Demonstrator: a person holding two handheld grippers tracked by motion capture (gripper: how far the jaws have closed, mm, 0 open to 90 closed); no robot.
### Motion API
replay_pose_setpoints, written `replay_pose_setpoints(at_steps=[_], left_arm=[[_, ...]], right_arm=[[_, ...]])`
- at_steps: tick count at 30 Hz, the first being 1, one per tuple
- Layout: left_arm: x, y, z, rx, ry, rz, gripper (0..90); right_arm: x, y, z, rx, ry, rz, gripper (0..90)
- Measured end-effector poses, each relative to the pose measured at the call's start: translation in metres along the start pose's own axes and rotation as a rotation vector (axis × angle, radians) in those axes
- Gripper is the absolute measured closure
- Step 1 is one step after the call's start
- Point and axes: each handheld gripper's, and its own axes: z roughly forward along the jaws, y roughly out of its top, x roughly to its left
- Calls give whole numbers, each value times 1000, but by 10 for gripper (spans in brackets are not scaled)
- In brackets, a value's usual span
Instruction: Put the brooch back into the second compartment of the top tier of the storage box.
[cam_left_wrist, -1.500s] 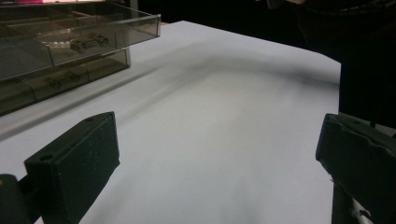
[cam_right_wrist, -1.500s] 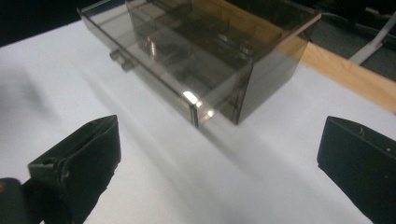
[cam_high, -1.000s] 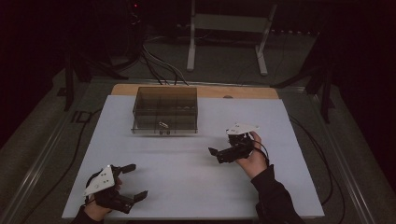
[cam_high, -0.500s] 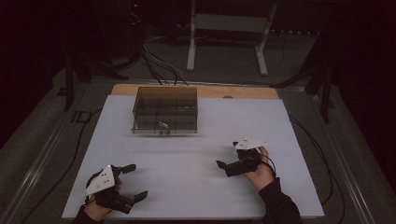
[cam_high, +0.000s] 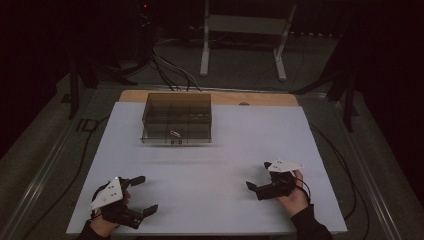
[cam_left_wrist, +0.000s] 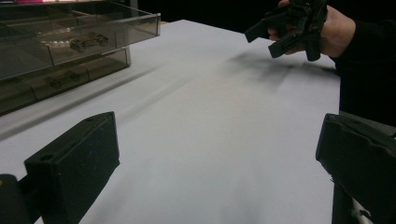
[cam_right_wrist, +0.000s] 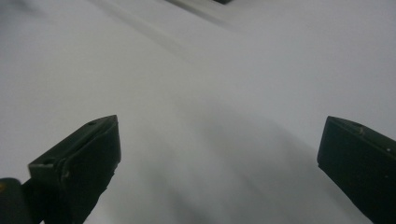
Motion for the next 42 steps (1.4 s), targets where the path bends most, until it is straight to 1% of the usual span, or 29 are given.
replay_pose_setpoints(at_steps=[2,3,6,7,8,9,13,14,17,19,20,22,26,30,31,32,34,42], left_arm=[[0,0,0,0,0,0,6],[0,0,0,0,2,-1,6],[0,0,0,0,1,1,6],[0,0,0,0,1,1,6],[0,0,0,0,2,-4,6],[0,0,0,1,3,-3,6],[0,0,1,2,0,-4,6],[0,0,1,2,1,-4,6],[0,0,1,1,0,-2,6],[0,0,0,0,0,-2,5],[0,0,0,0,0,-3,6],[0,0,0,2,-1,-1,6],[1,0,-1,-5,1,-6,6],[0,-1,0,-1,-2,-6,6],[0,-1,0,2,-3,-3,6],[0,-1,1,5,-3,-1,6],[0,0,0,1,-4,-3,6],[0,-1,0,5,1,-5,6]], right_arm=[[-1,-3,-2,3,-6,-2,0],[-4,-9,-7,6,-26,-4,0],[-8,-17,-14,15,-36,13,0],[-8,-17,-14,15,-36,13,0],[-11,-23,-20,16,-43,28,0],[-12,-25,-22,15,-48,33,0],[-14,-34,-31,12,-92,29,0],[-15,-36,-33,21,-103,34,0],[-17,-43,-40,25,-112,56,0],[-17,-46,-42,24,-118,58,0],[-19,-50,-46,26,-123,72,0],[-20,-54,-49,27,-136,81,0],[-25,-57,-47,27,-128,96,0],[-25,-53,-41,37,-136,70,0],[-25,-52,-40,33,-135,64,0],[-25,-52,-39,30,-128,69,0],[-24,-51,-39,26,-129,62,0],[-24,-51,-40,2,-113,70,0]])
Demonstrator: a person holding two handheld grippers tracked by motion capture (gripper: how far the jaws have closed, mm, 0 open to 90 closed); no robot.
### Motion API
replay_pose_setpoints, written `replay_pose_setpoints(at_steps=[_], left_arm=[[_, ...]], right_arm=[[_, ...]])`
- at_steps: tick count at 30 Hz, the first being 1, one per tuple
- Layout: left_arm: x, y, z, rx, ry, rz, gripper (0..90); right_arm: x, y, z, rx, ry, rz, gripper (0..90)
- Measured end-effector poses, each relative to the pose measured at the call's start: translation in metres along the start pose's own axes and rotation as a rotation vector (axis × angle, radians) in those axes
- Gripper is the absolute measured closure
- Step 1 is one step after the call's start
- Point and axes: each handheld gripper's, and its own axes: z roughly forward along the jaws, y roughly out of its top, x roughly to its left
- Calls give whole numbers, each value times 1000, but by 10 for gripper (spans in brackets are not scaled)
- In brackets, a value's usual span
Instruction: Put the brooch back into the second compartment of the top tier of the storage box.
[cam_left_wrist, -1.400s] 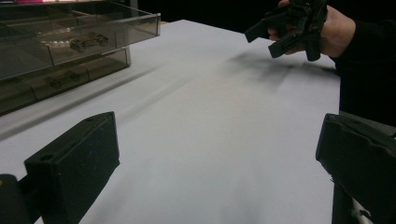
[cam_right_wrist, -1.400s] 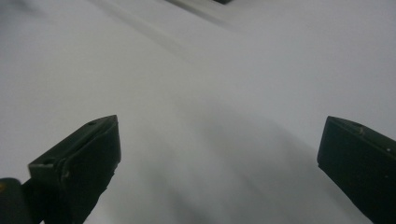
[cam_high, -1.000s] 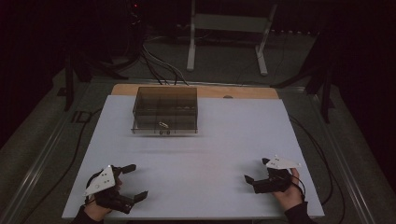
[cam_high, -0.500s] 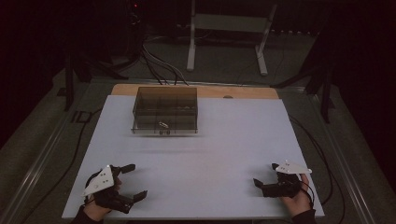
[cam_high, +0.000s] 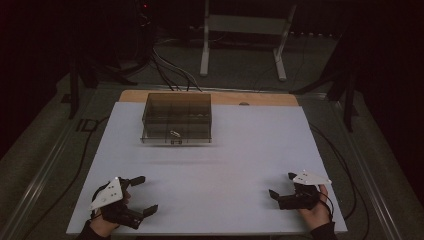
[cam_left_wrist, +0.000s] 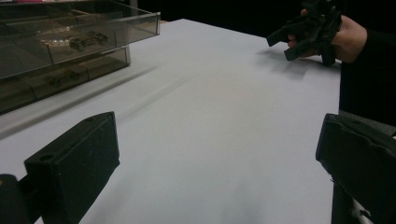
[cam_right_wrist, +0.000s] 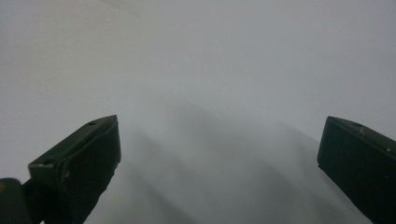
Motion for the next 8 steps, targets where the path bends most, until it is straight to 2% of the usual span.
replay_pose_setpoints(at_steps=[8], left_arm=[[0,0,0,3,0,3,6]], right_arm=[[-1,0,0,-2,0,4,0]])
